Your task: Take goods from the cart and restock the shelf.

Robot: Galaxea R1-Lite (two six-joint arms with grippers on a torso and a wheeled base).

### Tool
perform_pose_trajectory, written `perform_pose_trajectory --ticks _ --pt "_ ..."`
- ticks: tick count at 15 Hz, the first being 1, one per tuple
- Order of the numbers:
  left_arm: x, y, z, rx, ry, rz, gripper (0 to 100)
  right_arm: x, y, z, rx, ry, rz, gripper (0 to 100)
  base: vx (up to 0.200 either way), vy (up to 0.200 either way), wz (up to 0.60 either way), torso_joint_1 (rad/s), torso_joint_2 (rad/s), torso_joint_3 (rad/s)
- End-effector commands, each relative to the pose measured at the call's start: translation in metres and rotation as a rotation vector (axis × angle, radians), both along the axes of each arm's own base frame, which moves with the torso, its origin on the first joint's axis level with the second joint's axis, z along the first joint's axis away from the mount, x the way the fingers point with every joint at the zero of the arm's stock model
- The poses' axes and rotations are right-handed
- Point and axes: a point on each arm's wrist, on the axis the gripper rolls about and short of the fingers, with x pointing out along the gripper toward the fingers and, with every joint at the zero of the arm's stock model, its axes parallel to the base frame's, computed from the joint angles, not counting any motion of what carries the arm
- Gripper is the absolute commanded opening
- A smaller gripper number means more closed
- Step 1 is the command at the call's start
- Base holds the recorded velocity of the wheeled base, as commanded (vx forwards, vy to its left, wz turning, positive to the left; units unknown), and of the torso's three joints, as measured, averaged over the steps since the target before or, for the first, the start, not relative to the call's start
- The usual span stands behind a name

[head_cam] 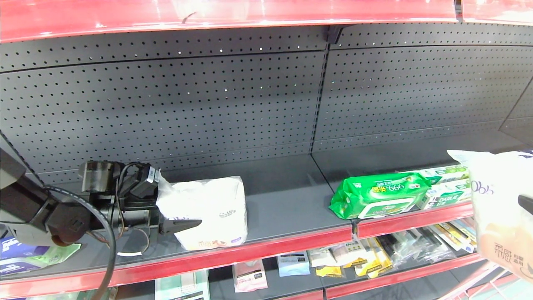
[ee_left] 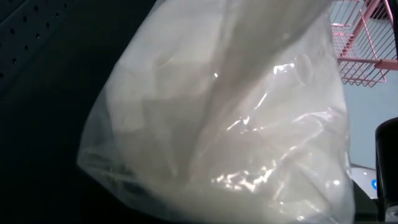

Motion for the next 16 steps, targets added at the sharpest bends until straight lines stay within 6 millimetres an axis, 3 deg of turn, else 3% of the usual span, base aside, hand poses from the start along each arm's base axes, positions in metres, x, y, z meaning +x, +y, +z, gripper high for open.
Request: perform_pose_trajectory --ticks 1,16 --pt "-0.0012 0.0004 -0.0013 0.002 0.008 0.005 0 0.0004 -0.0001 0.0007 0.000 -0.001 0.001 0 0.000 0.000 0.00 0.000 0.00 0.000" --pt "-0.0067 0.0002 -0.0022 0.021 0.016 0.021 0 0.0004 -0.0001 0.0019 -0.001 -0.004 0.001 0 0.000 0.000 0.00 0.000 0.00 0.000"
